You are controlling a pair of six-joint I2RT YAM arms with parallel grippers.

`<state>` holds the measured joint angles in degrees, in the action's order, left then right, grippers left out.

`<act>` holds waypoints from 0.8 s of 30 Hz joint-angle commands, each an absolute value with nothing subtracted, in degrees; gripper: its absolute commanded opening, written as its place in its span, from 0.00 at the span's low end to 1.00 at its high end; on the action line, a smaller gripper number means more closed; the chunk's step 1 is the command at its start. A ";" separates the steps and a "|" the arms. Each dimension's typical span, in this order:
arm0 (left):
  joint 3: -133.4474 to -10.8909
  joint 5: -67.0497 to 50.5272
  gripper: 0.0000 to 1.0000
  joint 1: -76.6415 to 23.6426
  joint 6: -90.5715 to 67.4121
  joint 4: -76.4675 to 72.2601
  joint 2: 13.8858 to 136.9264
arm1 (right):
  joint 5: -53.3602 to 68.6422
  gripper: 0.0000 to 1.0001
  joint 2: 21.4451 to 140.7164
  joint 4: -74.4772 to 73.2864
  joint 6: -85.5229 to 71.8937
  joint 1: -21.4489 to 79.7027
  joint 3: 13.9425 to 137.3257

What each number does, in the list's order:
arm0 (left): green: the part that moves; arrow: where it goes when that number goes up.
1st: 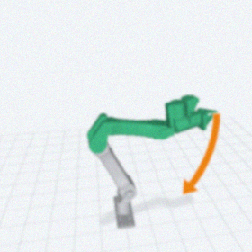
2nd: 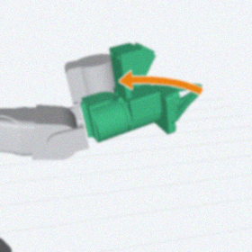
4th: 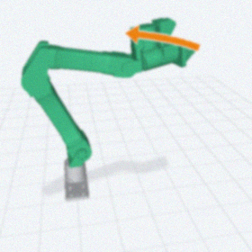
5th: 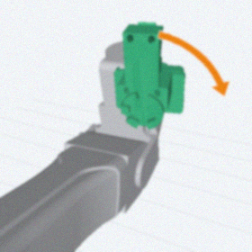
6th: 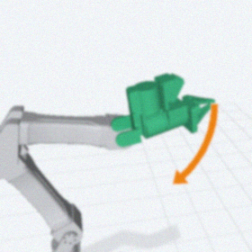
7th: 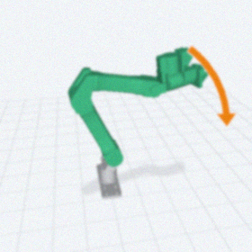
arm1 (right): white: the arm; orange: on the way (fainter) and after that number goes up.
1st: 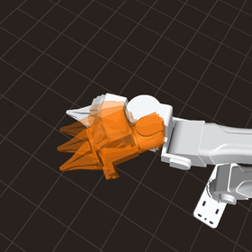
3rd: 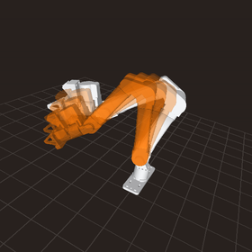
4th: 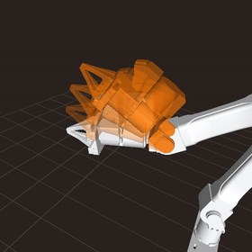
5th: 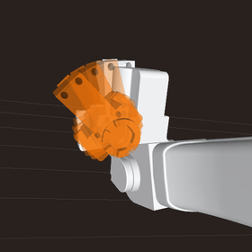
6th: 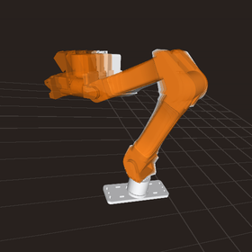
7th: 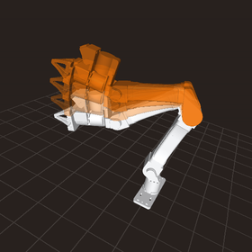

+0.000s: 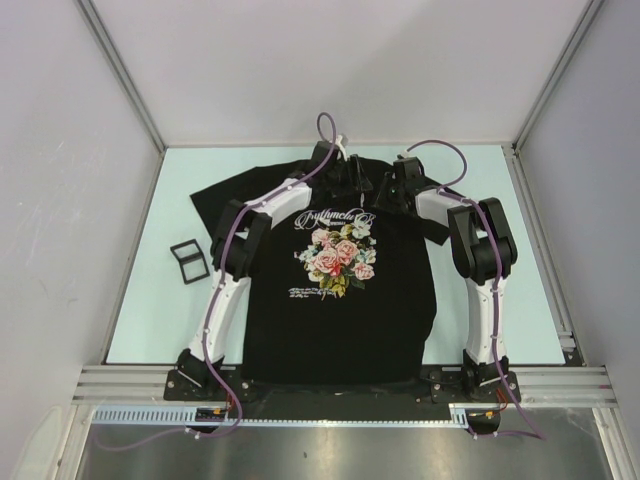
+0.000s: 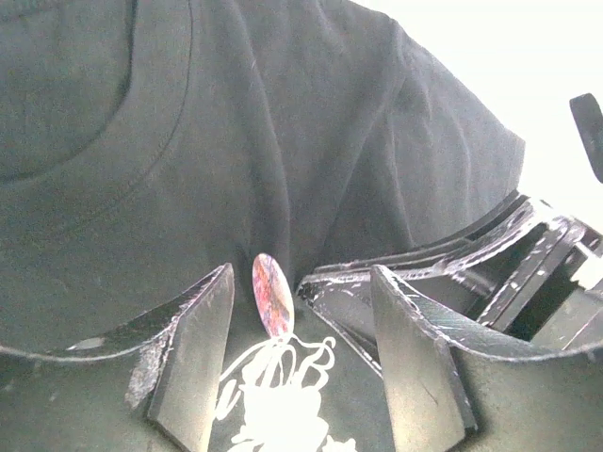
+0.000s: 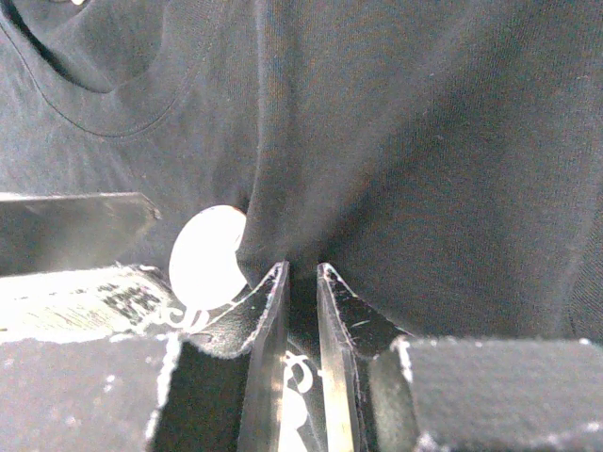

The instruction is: Remove the brooch from the garment

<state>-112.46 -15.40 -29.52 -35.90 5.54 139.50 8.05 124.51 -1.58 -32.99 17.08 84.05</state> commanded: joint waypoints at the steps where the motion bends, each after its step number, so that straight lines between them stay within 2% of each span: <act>1: -117.85 -14.51 0.63 -29.53 -32.35 11.16 141.50 | 8.70 0.22 125.42 -1.14 -32.87 17.23 85.96; 9: -123.48 -14.24 0.59 -30.23 -30.85 15.73 145.10 | 8.53 0.23 125.16 -1.41 -32.61 17.31 85.96; 18: -121.73 -12.92 0.38 -30.23 -30.76 14.15 143.70 | 8.44 0.23 125.07 -1.41 -32.34 17.40 86.04; 19: -121.12 -13.01 0.39 -30.32 -30.85 13.80 143.27 | 8.44 0.23 125.07 -1.49 -32.34 17.32 85.96; 22: -121.11 -12.66 0.52 -30.32 -30.76 13.10 143.00 | 8.44 0.23 124.98 -1.41 -32.43 17.40 85.96; 24: -121.20 -12.39 0.51 -30.23 -30.50 13.36 143.00 | 8.52 0.23 125.07 -1.49 -32.26 17.31 86.04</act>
